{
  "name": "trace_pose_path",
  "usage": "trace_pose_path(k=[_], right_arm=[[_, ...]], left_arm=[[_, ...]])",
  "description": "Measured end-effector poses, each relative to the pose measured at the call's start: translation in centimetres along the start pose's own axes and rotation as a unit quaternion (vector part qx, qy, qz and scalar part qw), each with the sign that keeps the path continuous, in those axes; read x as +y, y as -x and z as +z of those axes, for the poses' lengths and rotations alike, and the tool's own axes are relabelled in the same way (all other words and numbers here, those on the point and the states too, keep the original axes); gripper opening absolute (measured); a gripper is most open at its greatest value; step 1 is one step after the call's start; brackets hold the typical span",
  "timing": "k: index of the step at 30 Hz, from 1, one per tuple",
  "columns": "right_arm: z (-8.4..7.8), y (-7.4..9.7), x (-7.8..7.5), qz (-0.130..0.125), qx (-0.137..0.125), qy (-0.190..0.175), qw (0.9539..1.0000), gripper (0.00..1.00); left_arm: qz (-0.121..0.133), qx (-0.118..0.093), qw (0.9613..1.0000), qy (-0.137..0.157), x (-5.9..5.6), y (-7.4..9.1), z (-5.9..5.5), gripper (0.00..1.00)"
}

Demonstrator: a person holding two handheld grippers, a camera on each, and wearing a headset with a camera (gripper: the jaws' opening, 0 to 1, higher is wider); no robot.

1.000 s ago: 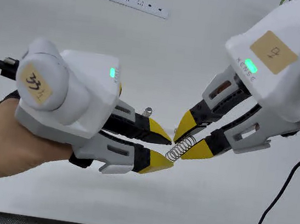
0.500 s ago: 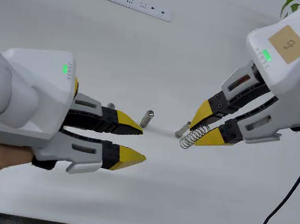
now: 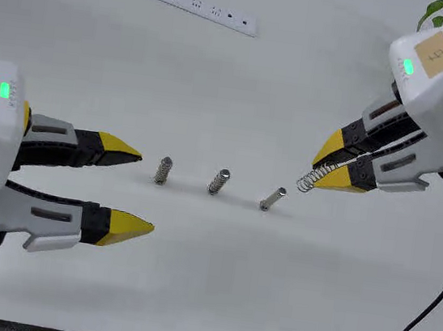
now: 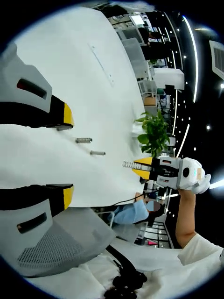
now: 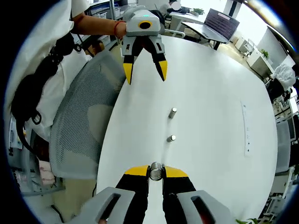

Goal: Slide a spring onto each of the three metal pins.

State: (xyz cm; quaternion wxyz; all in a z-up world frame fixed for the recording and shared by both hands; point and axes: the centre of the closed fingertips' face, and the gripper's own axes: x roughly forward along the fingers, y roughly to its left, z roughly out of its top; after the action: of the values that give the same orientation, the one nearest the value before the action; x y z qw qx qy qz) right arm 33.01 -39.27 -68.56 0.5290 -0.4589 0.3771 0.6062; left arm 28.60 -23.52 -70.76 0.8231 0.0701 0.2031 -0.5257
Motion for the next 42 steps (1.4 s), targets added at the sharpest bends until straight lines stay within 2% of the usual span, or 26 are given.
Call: trace_pose_path(k=[4,12,21,27,42], right_arm=[[-0.8,-0.8,-1.0,-0.006,0.009,-0.015,0.9998,0.06],[-2.4,-2.7,-2.3,-0.007,0.014,-0.042,0.999,0.06],[-3.1,-4.3,-2.5,0.0,0.015,-0.055,0.9984,0.06],[-3.5,-5.1,-2.4,0.003,0.017,-0.061,0.998,0.06],[-4.0,-6.6,-2.3,0.013,0.021,-0.067,0.9975,0.06]], left_arm=[[0.011,0.001,0.9999,0.004,0.8,0.2,-0.3,0.51],[0.021,0.002,0.9997,0.013,1.5,0.1,-1.0,0.57],[0.027,0.005,0.9995,0.017,2.2,-0.4,-1.6,0.72],[0.018,0.009,0.9996,0.019,2.2,-0.9,-2.1,0.8],[0.009,0.013,0.9995,0.028,2.0,-1.2,-2.7,0.82]])
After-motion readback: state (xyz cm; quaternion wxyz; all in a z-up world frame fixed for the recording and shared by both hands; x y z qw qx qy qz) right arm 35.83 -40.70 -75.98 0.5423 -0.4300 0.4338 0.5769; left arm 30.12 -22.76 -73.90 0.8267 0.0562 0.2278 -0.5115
